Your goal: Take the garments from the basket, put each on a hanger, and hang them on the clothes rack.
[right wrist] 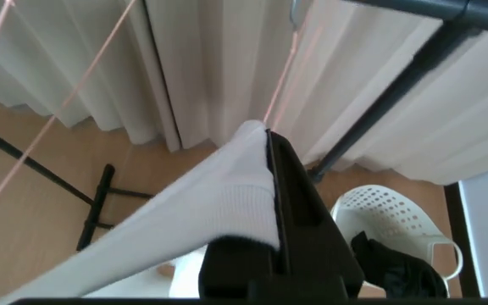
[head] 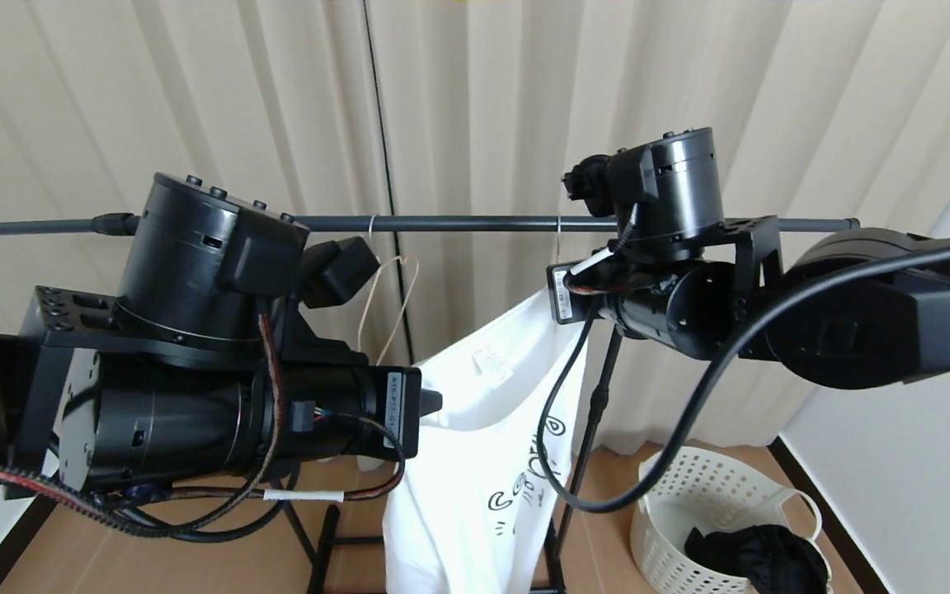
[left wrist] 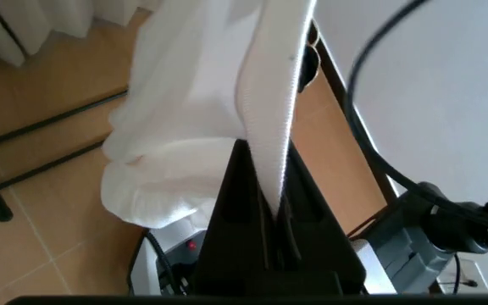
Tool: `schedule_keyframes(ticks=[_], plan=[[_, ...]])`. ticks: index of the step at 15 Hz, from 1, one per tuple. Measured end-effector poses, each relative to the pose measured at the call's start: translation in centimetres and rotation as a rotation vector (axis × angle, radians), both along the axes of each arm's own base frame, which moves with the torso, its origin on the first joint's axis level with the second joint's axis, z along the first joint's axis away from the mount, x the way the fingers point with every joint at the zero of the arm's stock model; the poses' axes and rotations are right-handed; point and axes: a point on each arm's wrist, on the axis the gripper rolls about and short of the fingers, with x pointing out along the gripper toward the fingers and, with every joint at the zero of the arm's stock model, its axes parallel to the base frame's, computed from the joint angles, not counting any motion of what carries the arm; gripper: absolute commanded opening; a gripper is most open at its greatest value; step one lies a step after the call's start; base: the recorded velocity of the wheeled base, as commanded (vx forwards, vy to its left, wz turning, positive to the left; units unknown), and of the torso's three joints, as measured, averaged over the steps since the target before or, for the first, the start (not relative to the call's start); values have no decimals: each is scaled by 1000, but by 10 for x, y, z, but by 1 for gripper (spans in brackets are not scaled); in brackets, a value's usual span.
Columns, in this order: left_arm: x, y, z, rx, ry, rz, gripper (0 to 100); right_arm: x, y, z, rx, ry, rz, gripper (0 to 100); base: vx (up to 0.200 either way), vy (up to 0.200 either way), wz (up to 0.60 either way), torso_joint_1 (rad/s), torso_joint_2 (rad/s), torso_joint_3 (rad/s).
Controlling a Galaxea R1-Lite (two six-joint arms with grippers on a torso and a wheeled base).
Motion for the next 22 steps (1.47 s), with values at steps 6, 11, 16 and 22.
schedule_keyframes(ticks=[6, 11, 16, 22], plan=[[35, -2, -11, 65, -23, 46, 0, -32, -27, -16, 1, -26, 14, 0, 0, 0, 0, 0, 0, 0], [40, -6, -17, 100, -24, 71, 100, -43, -38, -12, -19, -36, 21, 0, 0, 0, 0, 0, 0, 0], [32, 11, -11, 105, -49, 104, 100, -39, -46, -12, -37, -39, 1, 0, 0, 0, 0, 0, 0, 0], [58, 44, -4, 136, -91, 222, 100, -49, -56, -10, -87, -46, 16, 0, 0, 0, 0, 0, 0, 0]])
